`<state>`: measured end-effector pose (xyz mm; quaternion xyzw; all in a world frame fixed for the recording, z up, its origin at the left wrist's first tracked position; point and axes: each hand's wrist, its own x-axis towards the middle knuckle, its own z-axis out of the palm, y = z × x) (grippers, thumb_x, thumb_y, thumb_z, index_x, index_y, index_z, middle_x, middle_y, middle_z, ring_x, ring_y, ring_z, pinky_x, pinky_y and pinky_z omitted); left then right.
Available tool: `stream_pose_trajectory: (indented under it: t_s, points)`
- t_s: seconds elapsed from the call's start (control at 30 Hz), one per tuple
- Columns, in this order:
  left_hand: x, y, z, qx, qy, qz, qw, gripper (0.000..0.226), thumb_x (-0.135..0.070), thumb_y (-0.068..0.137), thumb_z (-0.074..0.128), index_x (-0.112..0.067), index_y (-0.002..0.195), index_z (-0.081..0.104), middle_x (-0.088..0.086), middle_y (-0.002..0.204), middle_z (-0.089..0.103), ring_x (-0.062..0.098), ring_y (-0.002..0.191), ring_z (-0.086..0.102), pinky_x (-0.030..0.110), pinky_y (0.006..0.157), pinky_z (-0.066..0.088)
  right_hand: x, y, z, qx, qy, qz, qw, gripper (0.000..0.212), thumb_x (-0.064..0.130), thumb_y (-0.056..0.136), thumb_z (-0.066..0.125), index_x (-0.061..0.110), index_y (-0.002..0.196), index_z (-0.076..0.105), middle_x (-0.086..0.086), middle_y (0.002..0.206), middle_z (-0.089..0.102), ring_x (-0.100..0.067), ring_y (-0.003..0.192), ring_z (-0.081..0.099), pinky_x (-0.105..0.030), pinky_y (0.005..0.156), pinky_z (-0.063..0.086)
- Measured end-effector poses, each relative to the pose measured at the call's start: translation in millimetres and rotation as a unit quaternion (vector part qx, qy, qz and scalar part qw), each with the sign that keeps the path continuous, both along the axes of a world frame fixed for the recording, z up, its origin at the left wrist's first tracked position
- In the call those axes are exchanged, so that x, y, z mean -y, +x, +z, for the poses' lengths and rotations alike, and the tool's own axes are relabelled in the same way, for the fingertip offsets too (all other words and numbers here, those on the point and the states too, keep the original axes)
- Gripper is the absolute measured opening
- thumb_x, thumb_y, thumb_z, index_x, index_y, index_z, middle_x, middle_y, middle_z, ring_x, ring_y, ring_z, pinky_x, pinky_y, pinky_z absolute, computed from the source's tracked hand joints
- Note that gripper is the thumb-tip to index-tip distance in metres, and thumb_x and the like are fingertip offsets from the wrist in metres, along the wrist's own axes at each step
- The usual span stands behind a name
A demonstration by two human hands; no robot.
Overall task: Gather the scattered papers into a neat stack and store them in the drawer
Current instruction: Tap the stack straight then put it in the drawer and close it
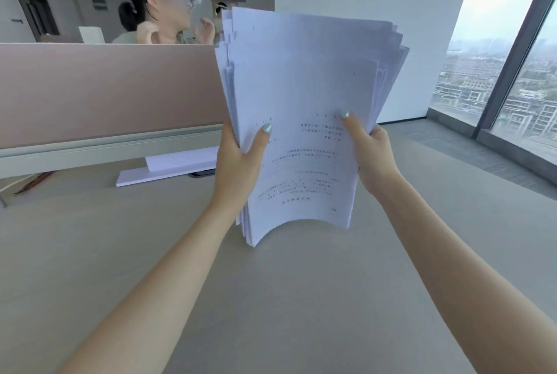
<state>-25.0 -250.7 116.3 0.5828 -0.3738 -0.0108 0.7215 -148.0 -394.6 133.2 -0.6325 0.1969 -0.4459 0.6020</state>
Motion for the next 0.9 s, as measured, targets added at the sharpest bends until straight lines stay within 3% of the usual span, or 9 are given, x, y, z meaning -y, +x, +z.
stream_pose_trajectory:
  t_s: [0.1,0.23,0.3,0.4,0.5,0.6,0.67,0.77,0.9]
  points:
    - [-9.3,17.6,8.0,0.003,-0.012,0.000,1.000,0.016,-0.037,0.088,0.058,-0.040,0.100,0.047,-0.025,0.098,0.059,-0.016,0.086,0.058,0.017,0.081,0.047,15.4,-14.1,7.2,-0.018,-0.026,0.028,0.999,0.036,0.048,0.080,0.061,0.026,0.109,0.064,0.007,0.112,0.070,-0.012,0.102,0.068,-0.035,0.087,0.054]
    - [-8.6,28.1,18.2,-0.026,0.015,-0.044,0.999,0.017,-0.037,0.092,0.053,-0.034,0.109,0.052,-0.021,0.103,0.061,-0.010,0.093,0.059,0.010,0.078,0.048,16.8,-10.8,10.2,-0.010,-0.041,0.036,0.998,0.018,0.040,0.086,0.058,0.032,0.101,0.064,0.010,0.109,0.070,-0.009,0.103,0.067,-0.030,0.088,0.051]
    - [-6.6,24.6,13.8,-0.051,0.073,-0.048,0.995,0.003,-0.039,0.089,0.057,-0.040,0.091,0.059,-0.022,0.092,0.064,-0.002,0.088,0.061,0.014,0.073,0.048,14.0,-4.3,6.6,0.001,-0.019,0.021,1.000,0.017,0.038,0.086,0.060,0.028,0.097,0.067,0.008,0.107,0.072,-0.010,0.100,0.068,-0.028,0.087,0.051]
    - [0.6,14.4,6.4,-0.017,0.134,-0.005,0.991,0.023,-0.036,0.086,0.063,-0.022,0.071,0.054,-0.003,0.076,0.057,0.016,0.069,0.051,0.025,0.060,0.039,7.5,5.2,3.4,0.007,0.025,-0.023,0.999,0.020,0.036,0.086,0.060,0.015,0.084,0.062,0.002,0.091,0.066,-0.015,0.082,0.064,-0.029,0.077,0.048]
    - [7.3,1.1,18.9,-0.014,0.060,0.060,0.996,0.035,-0.031,0.089,0.059,-0.014,0.064,0.041,0.000,0.060,0.040,0.015,0.058,0.035,0.025,0.049,0.024,-5.0,10.1,18.9,0.033,0.022,-0.060,0.997,0.020,0.035,0.086,0.059,0.016,0.084,0.056,-0.004,0.084,0.056,-0.018,0.078,0.055,-0.033,0.072,0.045]
    - [7.1,-1.5,36.6,-0.041,-0.019,0.069,0.997,0.028,-0.034,0.086,0.062,-0.016,0.069,0.048,-0.001,0.069,0.050,0.013,0.061,0.044,0.025,0.056,0.036,-12.3,2.9,37.4,0.077,-0.020,-0.057,0.995,0.019,0.034,0.088,0.057,0.018,0.079,0.056,0.001,0.086,0.061,-0.016,0.081,0.060,-0.032,0.077,0.050]
    - [4.1,2.3,39.4,-0.069,-0.046,0.042,0.996,0.021,-0.033,0.085,0.065,-0.022,0.069,0.058,-0.014,0.065,0.061,0.005,0.058,0.058,0.018,0.059,0.046,-9.6,-3.6,39.1,0.070,-0.042,-0.055,0.995,0.019,0.037,0.088,0.055,0.019,0.088,0.060,0.004,0.092,0.062,-0.014,0.087,0.060,-0.032,0.087,0.049]
    - [-0.3,7.7,17.5,-0.081,-0.011,-0.034,0.996,0.002,-0.035,0.085,0.064,-0.036,0.085,0.066,-0.024,0.079,0.068,-0.008,0.075,0.066,0.016,0.070,0.052,-0.1,-10.5,22.1,0.030,-0.010,-0.051,0.998,0.022,0.042,0.087,0.052,0.024,0.098,0.059,0.007,0.104,0.061,-0.013,0.098,0.059,-0.038,0.098,0.045]
    - [-2.5,11.3,-29.5,-0.113,0.068,-0.120,0.984,0.013,-0.035,0.088,0.059,-0.043,0.098,0.062,-0.028,0.098,0.067,-0.014,0.087,0.064,0.017,0.077,0.046,-1.0,-16.8,-3.3,-0.009,0.031,-0.030,0.999,0.024,0.043,0.092,0.046,0.032,0.110,0.056,0.008,0.122,0.062,-0.010,0.109,0.059,-0.026,0.079,0.045]
